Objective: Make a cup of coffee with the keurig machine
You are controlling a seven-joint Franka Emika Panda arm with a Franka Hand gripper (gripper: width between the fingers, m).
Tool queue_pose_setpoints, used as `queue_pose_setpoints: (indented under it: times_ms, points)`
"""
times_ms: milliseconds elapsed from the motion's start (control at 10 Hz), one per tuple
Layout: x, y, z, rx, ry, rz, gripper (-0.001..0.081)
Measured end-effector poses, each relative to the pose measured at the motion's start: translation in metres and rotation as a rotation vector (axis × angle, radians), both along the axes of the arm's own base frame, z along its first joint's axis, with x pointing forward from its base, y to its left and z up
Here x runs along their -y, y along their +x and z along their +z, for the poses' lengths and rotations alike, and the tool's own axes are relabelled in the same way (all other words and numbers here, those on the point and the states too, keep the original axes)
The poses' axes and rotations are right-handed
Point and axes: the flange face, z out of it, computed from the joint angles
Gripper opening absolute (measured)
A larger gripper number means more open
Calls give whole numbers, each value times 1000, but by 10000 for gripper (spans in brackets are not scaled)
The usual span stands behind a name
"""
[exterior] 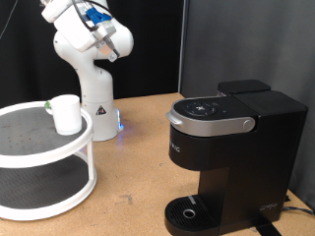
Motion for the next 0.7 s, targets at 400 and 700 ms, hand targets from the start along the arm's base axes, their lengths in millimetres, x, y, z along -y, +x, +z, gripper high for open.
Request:
queue_pose_setpoints:
  times_ms: [400,700]
  points:
    - [22,-32,1,-39,23,-30,0]
    - [42,-68,11,-68,55,10,0]
